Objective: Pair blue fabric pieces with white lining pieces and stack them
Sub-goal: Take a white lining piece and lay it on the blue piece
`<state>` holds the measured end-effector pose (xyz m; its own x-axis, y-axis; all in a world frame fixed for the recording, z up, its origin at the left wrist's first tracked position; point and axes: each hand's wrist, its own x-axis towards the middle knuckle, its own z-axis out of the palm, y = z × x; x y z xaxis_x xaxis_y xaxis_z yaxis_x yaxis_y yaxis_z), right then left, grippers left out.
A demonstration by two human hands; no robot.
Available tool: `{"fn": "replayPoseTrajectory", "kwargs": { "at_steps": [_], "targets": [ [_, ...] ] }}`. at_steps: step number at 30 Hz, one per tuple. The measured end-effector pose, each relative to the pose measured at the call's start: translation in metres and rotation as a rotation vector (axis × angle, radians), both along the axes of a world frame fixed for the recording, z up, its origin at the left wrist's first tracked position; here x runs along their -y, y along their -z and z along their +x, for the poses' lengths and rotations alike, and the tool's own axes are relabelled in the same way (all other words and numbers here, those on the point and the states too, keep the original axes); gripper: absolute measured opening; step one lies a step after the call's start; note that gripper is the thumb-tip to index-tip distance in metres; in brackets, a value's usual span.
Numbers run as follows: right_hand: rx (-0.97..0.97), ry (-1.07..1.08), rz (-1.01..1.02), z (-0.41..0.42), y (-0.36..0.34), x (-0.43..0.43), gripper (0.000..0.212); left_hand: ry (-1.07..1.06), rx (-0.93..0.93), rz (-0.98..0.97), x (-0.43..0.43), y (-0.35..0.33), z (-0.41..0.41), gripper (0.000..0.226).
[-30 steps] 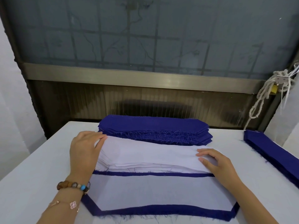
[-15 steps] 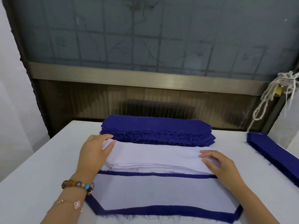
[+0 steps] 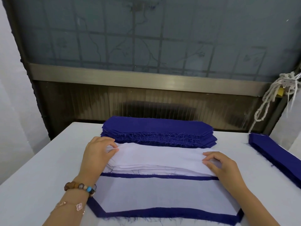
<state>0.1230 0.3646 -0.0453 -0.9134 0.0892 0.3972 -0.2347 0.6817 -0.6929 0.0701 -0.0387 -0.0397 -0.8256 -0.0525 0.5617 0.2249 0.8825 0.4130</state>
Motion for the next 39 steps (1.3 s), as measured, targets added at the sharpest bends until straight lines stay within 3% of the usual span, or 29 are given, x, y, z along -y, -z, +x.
{"fn": "replayPoseTrajectory", "kwargs": {
  "at_steps": [4, 8, 14, 18, 25, 28, 31, 35, 39],
  "targets": [
    [-0.058, 0.025, 0.210, 0.001, 0.000, 0.000, 0.010, 0.103, 0.083, 0.166, 0.000, -0.003, 0.004, 0.027],
    [-0.077, 0.029, 0.261, 0.001, -0.001, 0.000, 0.014, 0.197, 0.238, 0.221, -0.002, -0.004, 0.011, 0.025],
    [-0.063, -0.005, 0.208, 0.006, -0.003, 0.008, 0.024, 0.190, 0.189, 0.344, -0.012, -0.017, 0.016, 0.034],
    [-0.022, -0.042, 0.174, 0.008, -0.004, 0.009, 0.024, 0.059, 0.054, 0.409, -0.012, -0.020, 0.019, 0.017],
    [-0.001, -0.096, 0.178, 0.010, -0.002, 0.005, 0.012, -0.012, 0.009, 0.269, -0.007, -0.016, 0.019, 0.014],
    [0.053, -0.054, 0.231, 0.006, 0.001, 0.003, 0.025, -0.006, 0.079, 0.103, -0.003, -0.012, 0.020, 0.025],
    [0.069, -0.039, 0.244, 0.004, 0.001, 0.002, 0.035, 0.047, -0.078, -0.044, -0.001, -0.015, 0.020, 0.036],
    [0.060, -0.029, 0.218, 0.002, 0.001, 0.003, 0.040, 0.254, -0.239, 0.173, -0.003, -0.025, 0.023, 0.034],
    [0.074, -0.023, 0.188, 0.000, 0.001, 0.003, 0.048, 0.383, -0.057, 0.678, -0.006, -0.028, 0.026, 0.023]
  ]
}}
